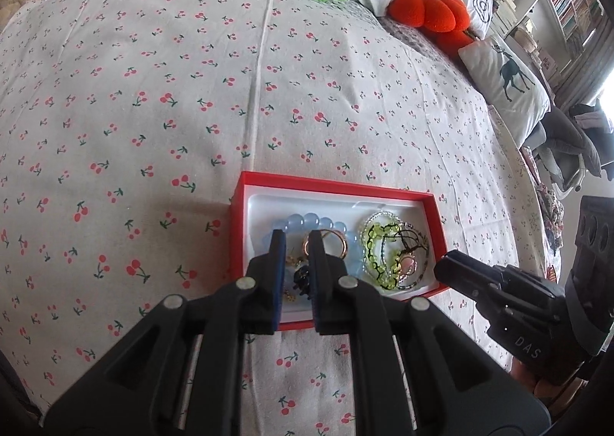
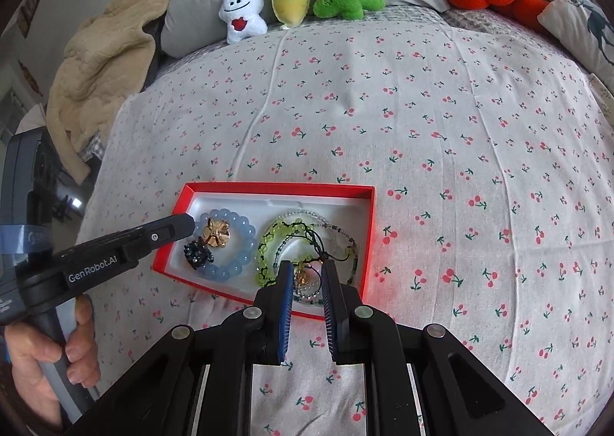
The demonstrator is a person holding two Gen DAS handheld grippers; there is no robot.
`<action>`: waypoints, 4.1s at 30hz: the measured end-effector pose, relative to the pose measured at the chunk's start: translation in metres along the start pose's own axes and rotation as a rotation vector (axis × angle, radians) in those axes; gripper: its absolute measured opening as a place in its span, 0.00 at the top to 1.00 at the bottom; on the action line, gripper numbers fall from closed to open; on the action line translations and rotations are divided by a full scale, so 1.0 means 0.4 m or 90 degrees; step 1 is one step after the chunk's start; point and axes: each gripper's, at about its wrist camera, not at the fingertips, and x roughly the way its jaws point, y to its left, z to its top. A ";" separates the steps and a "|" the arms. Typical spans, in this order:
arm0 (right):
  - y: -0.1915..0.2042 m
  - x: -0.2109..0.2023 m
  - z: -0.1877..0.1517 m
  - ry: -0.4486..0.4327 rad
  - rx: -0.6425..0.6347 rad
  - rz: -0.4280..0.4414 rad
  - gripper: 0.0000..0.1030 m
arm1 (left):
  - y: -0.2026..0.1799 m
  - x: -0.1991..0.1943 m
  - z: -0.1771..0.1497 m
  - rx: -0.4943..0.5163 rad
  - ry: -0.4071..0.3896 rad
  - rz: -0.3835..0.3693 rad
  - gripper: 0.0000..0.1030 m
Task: Organize jewelry
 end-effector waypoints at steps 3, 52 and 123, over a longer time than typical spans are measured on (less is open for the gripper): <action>0.002 0.007 0.004 0.004 -0.003 0.002 0.85 | -0.003 -0.014 -0.002 0.009 -0.010 0.010 0.85; 0.085 -0.066 -0.029 -0.030 -0.032 -0.021 0.27 | 0.032 -0.121 -0.184 0.047 0.000 0.145 0.01; 0.052 -0.112 -0.275 0.039 -0.005 -0.153 0.09 | -0.016 -0.145 -0.331 0.051 0.010 0.223 0.01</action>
